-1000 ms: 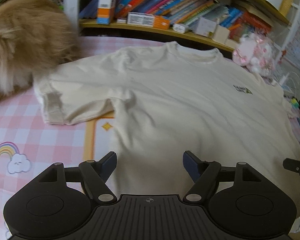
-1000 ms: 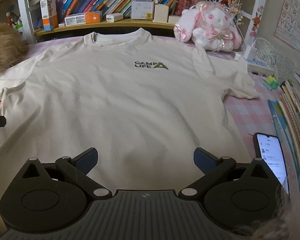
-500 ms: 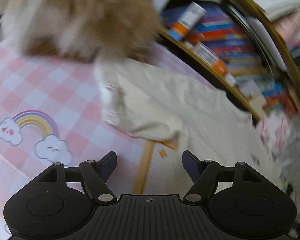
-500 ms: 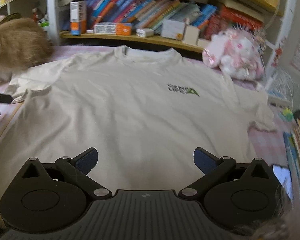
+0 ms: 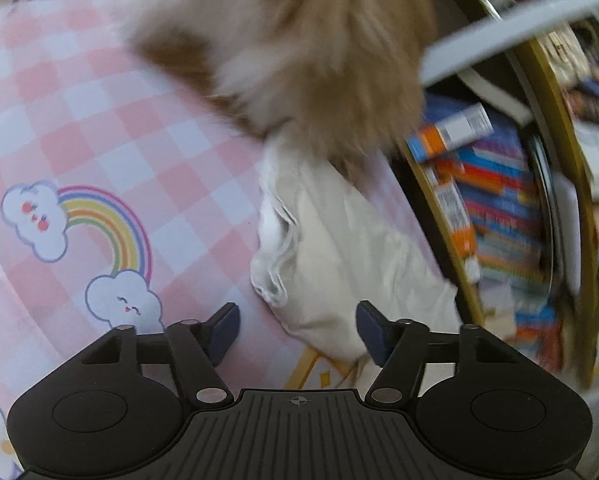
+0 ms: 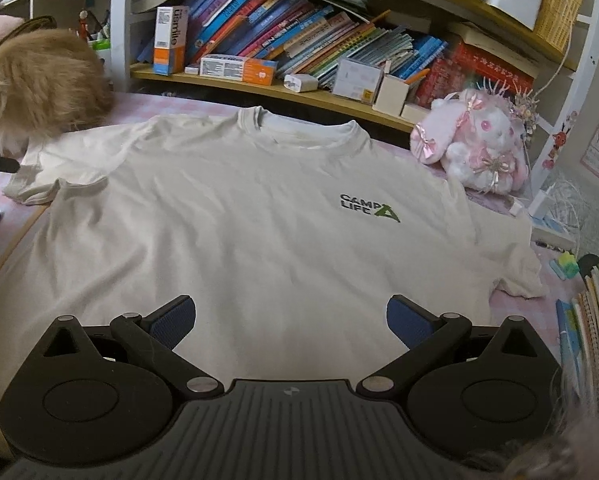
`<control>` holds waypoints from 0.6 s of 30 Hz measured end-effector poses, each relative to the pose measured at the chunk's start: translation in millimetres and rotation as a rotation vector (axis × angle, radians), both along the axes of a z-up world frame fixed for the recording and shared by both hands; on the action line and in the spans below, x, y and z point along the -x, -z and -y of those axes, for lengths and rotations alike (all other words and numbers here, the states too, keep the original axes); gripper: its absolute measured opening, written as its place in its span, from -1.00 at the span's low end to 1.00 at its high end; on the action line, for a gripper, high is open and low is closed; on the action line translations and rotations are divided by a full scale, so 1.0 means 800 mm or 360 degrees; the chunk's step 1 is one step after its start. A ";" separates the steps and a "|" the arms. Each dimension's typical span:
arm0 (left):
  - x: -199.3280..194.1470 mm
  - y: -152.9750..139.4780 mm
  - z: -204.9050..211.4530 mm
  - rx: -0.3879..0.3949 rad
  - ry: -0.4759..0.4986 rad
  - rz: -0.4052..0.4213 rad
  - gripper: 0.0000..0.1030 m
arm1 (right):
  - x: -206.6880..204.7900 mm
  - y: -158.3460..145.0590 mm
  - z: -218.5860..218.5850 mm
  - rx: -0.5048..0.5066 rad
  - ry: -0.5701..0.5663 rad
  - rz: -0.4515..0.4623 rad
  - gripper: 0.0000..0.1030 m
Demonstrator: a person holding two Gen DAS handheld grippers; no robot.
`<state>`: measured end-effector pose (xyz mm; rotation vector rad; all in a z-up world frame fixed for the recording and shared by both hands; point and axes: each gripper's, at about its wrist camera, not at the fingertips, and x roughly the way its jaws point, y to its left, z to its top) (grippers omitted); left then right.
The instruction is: Fold clothes
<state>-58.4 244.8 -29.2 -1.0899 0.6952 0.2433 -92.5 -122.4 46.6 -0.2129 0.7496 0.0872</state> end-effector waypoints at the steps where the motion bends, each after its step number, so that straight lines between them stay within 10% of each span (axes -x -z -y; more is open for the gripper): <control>1: 0.001 0.003 -0.004 0.0045 -0.0039 0.0005 0.14 | 0.000 0.001 0.002 -0.0002 0.0007 -0.0001 1.00; 11: -0.003 0.017 -0.021 0.0283 -0.0262 0.0023 0.09 | -0.004 0.007 0.017 -0.0025 0.0059 -0.0034 1.00; 18: -0.027 0.015 -0.022 0.0211 -0.0225 0.0015 0.01 | -0.007 0.010 0.022 -0.0023 0.0060 -0.0059 1.00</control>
